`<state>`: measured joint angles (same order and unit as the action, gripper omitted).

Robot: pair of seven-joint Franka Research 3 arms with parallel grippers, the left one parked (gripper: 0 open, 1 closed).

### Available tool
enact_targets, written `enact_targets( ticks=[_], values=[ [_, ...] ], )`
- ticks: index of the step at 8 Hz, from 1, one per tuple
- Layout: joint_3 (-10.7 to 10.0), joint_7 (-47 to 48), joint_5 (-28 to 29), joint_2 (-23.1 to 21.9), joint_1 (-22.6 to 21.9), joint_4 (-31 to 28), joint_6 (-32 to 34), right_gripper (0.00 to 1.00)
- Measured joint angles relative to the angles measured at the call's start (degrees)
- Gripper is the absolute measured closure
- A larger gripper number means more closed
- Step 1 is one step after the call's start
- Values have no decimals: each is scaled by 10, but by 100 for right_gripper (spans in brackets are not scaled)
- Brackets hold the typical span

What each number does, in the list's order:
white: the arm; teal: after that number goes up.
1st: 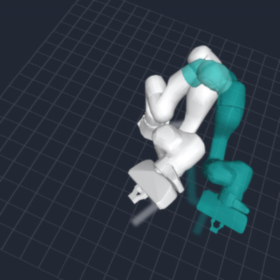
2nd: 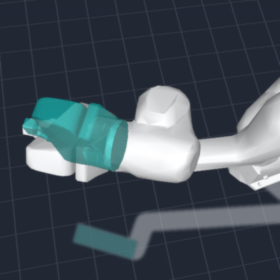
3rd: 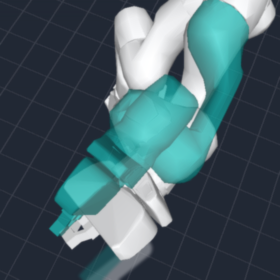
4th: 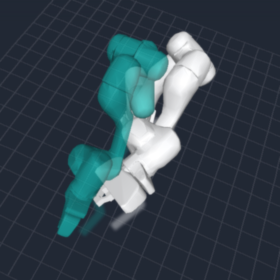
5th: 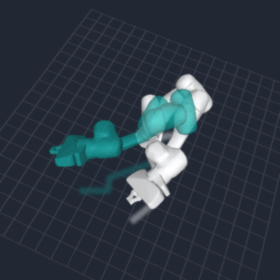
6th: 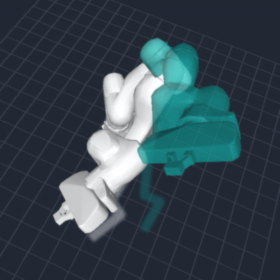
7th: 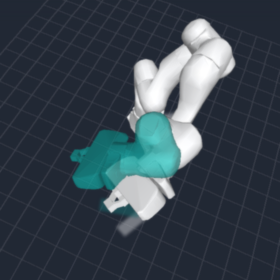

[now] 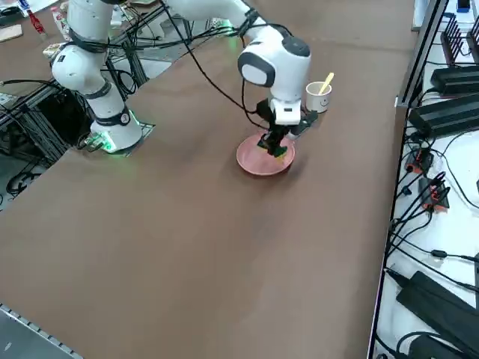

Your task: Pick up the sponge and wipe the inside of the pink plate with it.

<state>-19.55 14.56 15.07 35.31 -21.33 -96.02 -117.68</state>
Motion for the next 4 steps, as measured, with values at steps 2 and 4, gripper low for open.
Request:
enact_targets(
  ticks=[2,4],
  values=[
    [-21,-14,-45,-40,3,7,71,90],
    [-65,-81,-96,-71,8,6,123,90]
  ],
)
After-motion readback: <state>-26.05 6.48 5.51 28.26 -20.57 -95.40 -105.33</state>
